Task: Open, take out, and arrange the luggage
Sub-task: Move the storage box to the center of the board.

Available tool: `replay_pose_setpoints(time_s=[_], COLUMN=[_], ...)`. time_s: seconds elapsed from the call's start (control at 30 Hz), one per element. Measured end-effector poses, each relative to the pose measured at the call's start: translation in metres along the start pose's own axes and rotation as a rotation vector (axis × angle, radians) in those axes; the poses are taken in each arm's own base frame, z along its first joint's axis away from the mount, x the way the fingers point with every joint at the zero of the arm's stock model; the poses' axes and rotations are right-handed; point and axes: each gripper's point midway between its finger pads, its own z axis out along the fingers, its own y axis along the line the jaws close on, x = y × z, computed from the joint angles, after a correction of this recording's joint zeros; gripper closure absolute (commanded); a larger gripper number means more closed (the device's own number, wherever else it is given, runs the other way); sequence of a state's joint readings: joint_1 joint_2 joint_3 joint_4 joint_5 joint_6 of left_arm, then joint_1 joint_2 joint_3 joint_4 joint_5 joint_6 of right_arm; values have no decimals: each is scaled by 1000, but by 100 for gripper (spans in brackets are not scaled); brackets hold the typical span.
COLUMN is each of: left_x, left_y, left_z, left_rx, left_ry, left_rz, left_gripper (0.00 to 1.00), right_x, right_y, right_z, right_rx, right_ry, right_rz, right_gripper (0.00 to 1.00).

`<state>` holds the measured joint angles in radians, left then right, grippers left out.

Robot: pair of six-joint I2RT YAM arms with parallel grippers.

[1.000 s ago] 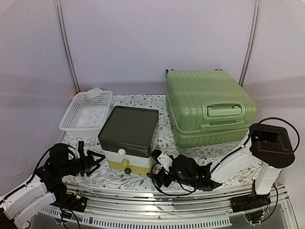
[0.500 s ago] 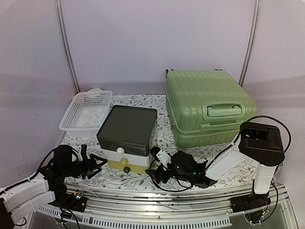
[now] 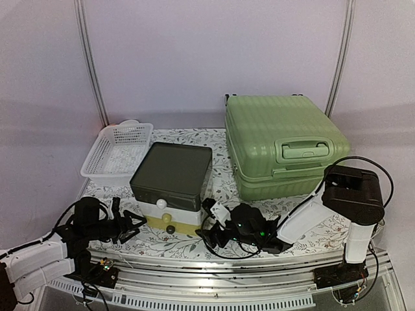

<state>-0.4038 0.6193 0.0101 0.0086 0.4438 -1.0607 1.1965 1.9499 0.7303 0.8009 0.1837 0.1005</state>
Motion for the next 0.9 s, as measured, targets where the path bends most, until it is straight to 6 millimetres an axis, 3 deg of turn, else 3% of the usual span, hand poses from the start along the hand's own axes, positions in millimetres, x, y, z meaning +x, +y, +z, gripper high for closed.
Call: replay_pose_setpoints(time_s=[0.9], left_x=[-1], left_y=[-4], left_z=[4], left_rx=[20], left_ry=[12], left_rz=[8], left_gripper=[29], right_x=[-2], right_y=[1], right_z=[5], right_rx=[-3], right_ry=[-1], right_rz=[-5], right_gripper=[19])
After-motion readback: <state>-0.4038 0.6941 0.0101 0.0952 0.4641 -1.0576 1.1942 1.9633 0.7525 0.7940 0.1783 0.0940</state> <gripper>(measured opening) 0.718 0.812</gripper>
